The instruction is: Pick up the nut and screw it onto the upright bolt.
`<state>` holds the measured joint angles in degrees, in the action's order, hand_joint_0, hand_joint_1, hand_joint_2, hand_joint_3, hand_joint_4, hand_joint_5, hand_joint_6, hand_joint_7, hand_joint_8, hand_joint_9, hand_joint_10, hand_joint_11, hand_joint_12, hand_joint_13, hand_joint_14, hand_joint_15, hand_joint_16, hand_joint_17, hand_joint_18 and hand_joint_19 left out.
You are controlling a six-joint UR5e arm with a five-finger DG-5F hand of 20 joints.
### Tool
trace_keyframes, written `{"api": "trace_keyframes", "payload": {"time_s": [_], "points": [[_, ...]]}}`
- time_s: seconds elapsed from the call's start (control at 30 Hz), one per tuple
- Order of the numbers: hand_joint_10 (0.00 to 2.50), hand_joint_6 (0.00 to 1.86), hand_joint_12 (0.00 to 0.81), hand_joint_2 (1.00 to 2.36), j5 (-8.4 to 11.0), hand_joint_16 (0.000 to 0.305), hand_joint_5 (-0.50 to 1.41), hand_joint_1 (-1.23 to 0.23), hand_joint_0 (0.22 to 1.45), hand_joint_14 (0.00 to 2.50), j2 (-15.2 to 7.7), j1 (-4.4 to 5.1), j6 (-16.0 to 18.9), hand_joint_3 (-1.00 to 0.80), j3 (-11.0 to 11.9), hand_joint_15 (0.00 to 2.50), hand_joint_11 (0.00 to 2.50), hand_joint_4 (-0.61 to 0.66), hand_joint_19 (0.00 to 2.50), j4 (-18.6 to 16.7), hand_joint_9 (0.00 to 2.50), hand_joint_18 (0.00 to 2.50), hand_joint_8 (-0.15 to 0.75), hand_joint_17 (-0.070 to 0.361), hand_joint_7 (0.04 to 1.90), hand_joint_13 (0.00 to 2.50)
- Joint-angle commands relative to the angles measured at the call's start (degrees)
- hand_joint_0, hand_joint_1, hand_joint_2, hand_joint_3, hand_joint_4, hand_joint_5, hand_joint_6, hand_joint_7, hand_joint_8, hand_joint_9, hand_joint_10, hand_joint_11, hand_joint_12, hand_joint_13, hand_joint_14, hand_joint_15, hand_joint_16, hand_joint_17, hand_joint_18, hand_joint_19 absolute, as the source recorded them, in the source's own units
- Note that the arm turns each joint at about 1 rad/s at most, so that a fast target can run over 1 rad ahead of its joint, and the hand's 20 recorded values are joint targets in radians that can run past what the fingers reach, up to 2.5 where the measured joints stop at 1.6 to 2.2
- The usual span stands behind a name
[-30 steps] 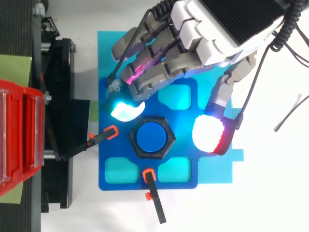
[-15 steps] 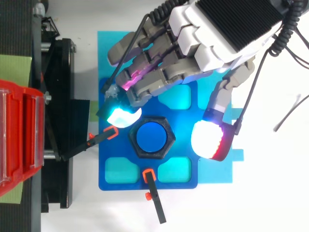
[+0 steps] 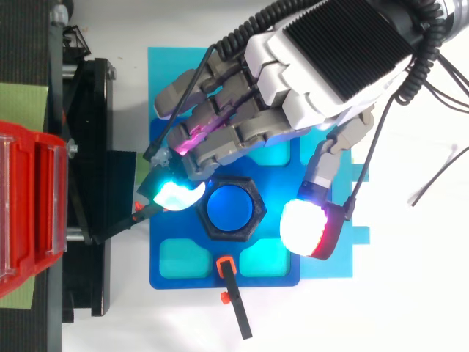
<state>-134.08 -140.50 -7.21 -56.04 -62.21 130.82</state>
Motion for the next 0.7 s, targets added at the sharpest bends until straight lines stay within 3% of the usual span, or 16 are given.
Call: {"api": "trace_keyframes", "payload": {"time_s": [0.0, 0.47, 0.67], "points": [[0.0, 0.5, 0.378, 1.0, -0.22, 0.062, -0.12, -0.43, 0.48, 0.0, -0.04, -0.35, 0.06, -0.5, -0.01, 0.0, 0.0, 0.26, 0.0, -0.12, 0.96, 0.57, 0.313, 0.139, 0.64, 0.77], [0.0, 0.5, 0.377, 1.0, -0.22, 0.062, -0.1, -0.41, 0.47, 0.0, -0.04, -0.7, -0.21, -0.5, -1.07, 0.0, 0.0, 0.27, 0.0, 0.14, 0.97, 0.56, 0.318, 0.138, 0.69, 0.78], [0.0, 0.51, 0.376, 1.0, -0.22, 0.06, -0.04, -0.39, 0.48, 0.0, -0.04, -0.7, -0.21, -0.5, -1.33, 0.0, 0.0, 0.34, 0.0, -0.12, 1.02, 0.57, 0.33, 0.136, 0.99, 0.78]]}}
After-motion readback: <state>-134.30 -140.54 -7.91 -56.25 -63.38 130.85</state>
